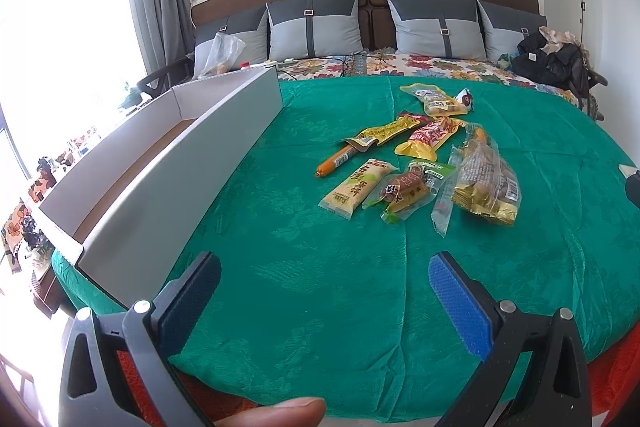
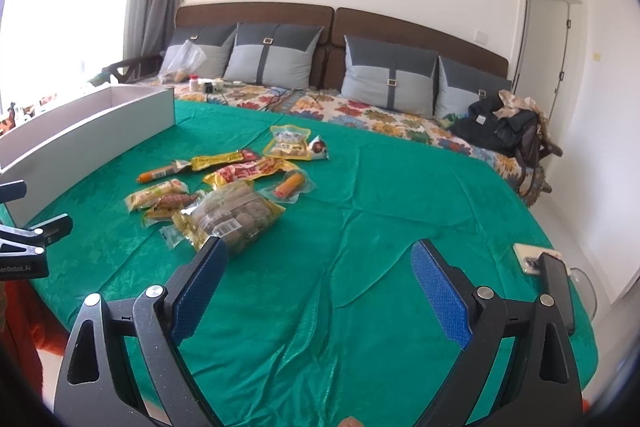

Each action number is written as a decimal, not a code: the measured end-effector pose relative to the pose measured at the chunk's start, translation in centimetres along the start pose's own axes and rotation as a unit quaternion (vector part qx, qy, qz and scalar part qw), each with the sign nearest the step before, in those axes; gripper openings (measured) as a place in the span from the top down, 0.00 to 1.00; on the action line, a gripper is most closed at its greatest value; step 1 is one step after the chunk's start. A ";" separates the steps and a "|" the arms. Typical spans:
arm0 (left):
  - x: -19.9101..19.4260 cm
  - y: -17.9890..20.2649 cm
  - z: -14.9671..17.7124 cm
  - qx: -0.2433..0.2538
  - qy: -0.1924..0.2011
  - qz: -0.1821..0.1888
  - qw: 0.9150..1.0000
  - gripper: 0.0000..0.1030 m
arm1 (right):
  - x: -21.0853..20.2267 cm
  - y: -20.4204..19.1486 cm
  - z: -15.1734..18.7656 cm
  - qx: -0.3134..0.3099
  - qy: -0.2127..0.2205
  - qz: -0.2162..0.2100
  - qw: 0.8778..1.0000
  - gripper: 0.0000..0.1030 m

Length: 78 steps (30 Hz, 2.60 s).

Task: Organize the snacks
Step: 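Move both tools toward the snacks on the green cloth, then lower the left tool onto the cream cake bar and close it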

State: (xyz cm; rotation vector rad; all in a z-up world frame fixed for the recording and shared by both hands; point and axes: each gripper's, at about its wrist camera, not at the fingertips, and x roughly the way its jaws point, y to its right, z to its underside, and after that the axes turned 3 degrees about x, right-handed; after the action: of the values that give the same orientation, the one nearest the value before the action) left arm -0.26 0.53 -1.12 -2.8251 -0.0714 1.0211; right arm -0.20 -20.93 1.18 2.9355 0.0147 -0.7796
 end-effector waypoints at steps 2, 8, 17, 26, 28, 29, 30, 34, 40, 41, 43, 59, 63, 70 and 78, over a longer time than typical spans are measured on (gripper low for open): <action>0.1 -0.1 0.0 -0.002 -0.001 0.000 1.000 0.00 | 0.1 0.0 0.0 -0.001 0.000 -0.001 1.000 0.08; 0.1 -0.2 0.1 -0.003 -0.002 0.001 1.000 0.00 | 0.1 -0.1 0.0 -0.002 0.000 -0.002 1.000 0.08; 0.3 -0.1 0.2 -0.001 -0.002 0.001 1.000 0.00 | 0.4 -0.4 0.1 -0.004 -0.003 -0.004 1.000 0.08; 0.9 -0.3 0.4 -0.008 -0.010 0.002 1.000 0.00 | 0.9 -0.2 0.4 -0.001 -0.017 -0.007 1.000 0.08; 1.5 -0.5 0.6 -0.007 -0.016 0.000 1.000 0.00 | 1.6 -0.2 0.7 0.003 -0.034 -0.010 0.999 0.08; 1.8 -0.7 0.8 -0.007 -0.021 -0.001 1.000 0.00 | 2.0 -0.3 0.9 0.006 -0.046 -0.014 0.999 0.08; 2.3 -0.9 1.0 -0.008 -0.026 -0.002 1.000 0.00 | 2.5 -0.5 1.0 0.008 -0.056 -0.020 0.998 0.08; 3.5 -1.5 1.3 -0.014 -0.040 -0.008 0.999 0.00 | 5.6 -1.7 0.1 0.037 -0.112 -0.063 0.991 0.08; 4.3 -2.4 1.7 -0.020 -0.049 -0.013 0.999 0.00 | 10.5 -6.4 -4.0 0.042 -0.155 -0.123 0.979 0.08; 4.4 -2.5 1.7 -0.021 -0.051 -0.013 0.998 0.00 | 11.8 -7.3 -4.1 0.032 -0.171 -0.128 0.976 0.08; 4.6 -2.8 1.9 -0.022 -0.056 -0.015 0.998 0.00 | 14.3 -8.6 -3.5 -0.004 -0.208 -0.110 0.972 0.08; 10.0 -2.1 2.7 -0.016 -0.147 0.012 0.989 0.00 | 10.7 4.9 4.0 0.030 -0.216 0.024 0.976 0.08; 10.6 -2.1 2.1 -0.013 -0.155 0.027 0.987 0.00 | 12.1 5.5 4.3 0.055 -0.231 0.019 0.971 0.08; 11.5 -3.5 1.8 -0.029 -0.186 0.058 0.980 0.00 | 12.6 6.0 4.6 0.094 -0.224 -0.004 0.970 0.06; 14.6 -5.4 -6.8 0.010 -0.181 0.095 0.979 0.03 | 13.0 5.7 4.5 0.091 -0.215 -0.006 0.972 0.06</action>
State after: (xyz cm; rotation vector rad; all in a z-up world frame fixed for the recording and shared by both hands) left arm 15.30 6.44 -4.44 -2.6307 0.1751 1.5581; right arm 9.06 -27.29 -8.55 2.8599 -0.0783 -1.4720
